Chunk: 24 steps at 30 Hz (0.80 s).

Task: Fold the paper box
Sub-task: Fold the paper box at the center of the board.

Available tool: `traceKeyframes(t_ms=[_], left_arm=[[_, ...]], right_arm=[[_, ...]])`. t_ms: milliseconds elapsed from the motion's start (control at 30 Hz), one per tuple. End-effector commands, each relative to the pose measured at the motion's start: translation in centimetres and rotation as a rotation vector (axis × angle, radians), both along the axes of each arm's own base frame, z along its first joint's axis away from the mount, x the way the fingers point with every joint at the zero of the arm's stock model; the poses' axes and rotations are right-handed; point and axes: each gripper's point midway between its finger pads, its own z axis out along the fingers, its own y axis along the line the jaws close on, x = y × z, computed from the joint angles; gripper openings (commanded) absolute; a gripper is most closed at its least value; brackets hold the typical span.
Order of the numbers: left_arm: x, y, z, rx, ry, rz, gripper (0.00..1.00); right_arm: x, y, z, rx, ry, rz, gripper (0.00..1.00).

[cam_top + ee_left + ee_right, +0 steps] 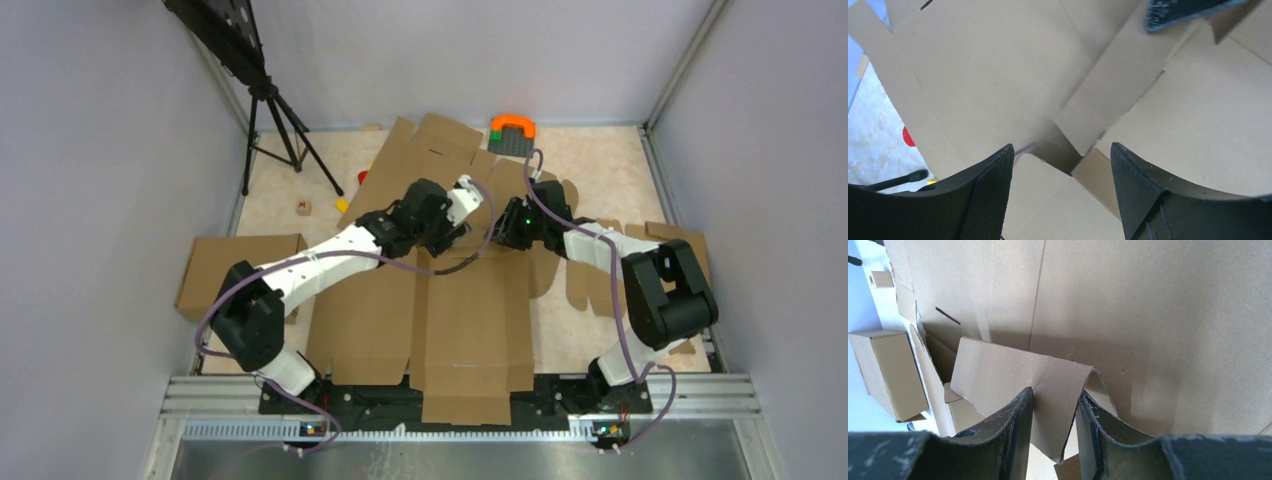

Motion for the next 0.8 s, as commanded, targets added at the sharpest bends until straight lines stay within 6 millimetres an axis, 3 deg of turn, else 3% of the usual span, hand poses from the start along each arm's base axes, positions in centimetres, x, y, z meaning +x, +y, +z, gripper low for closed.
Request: traceKeyframes(t_ms=[0,133,333,767], left_arm=[[1.3,-1.3,1.3,-0.051,-0.011,-0.098,0.70],[2.2,-2.0,-0.5,0.073,0.039,-0.162,0.62],[1.0,-3.6,-2.3,0.100,0.091,-0.300,0.62],[1.6,-4.0,-4.8,0.145,0.114,-0.294,0.50]], right_arm=[[1.4,1.1,1.7,0.023,-0.066,0.028,0.35],[1.5,1.3,2.0,0.029,-0.070,0.029,0.36],[1.5,1.2,2.0,0.023,-0.066,0.029,0.38],[1.7,1.4,2.3,0.030,-0.071,0.030,0.39]])
